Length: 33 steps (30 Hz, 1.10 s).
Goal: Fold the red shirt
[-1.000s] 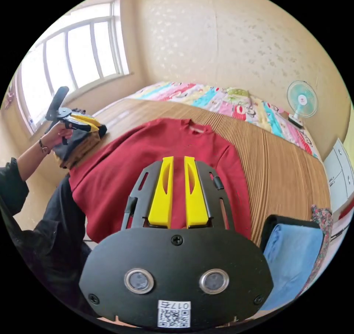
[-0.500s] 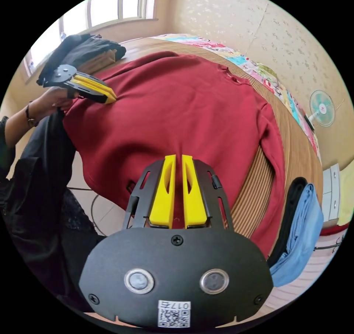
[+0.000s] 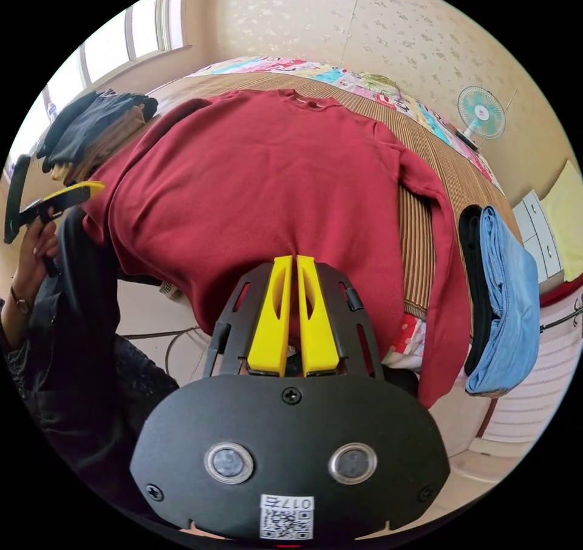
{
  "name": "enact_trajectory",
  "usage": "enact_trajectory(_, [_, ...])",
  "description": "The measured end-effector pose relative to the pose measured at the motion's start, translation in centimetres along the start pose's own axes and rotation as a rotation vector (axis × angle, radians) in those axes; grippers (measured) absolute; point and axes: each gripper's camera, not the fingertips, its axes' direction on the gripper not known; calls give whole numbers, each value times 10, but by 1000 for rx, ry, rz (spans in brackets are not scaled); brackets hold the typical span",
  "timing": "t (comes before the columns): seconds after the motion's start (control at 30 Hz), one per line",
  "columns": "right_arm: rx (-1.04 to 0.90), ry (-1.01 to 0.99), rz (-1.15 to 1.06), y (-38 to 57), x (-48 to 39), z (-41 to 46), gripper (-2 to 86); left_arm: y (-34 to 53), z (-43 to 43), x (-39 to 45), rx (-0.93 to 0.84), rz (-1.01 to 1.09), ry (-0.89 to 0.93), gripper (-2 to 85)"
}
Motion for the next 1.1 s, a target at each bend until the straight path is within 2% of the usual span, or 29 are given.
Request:
enact_trajectory(0.17, [9,10,20,1,-10,2,23,-29,-16,-85,-209,-4,51,113])
enact_trajectory(0.3, [-4,80,-35,1,-27,3,23,-31,-19,-107,-295,145,-65,118])
enact_trajectory(0.43, [-12,231,-147,4,-56,9,23,-41,-9,-145,-415,180,219,85])
enact_trajectory(0.53, [-9,313,-218,10,-70,13,24,-44,-6,-152,-507,260,201,78])
enact_trajectory(0.6, [1,301,-194,12,-69,12,24,-45,-18,-150,-493,339,208,60])
enact_trajectory(0.7, [28,250,-147,16,-60,6,24,-61,-61,-160,-382,355,489,24])
enact_trajectory(0.77, [56,243,-176,23,-58,3,24,-85,-111,-174,-205,335,697,16])
enact_trajectory(0.87, [87,255,-195,31,-57,0,25,-124,-168,-187,37,303,878,16])
enact_trajectory(0.93, [95,234,-152,31,-52,-4,26,-152,-185,-185,132,279,953,19])
enact_trajectory(1.03, [110,172,-54,34,-38,-6,28,-196,-164,-167,174,141,1038,30])
enact_trajectory(1.1, [127,127,-4,37,-28,-8,29,-218,-129,-137,110,147,1033,46])
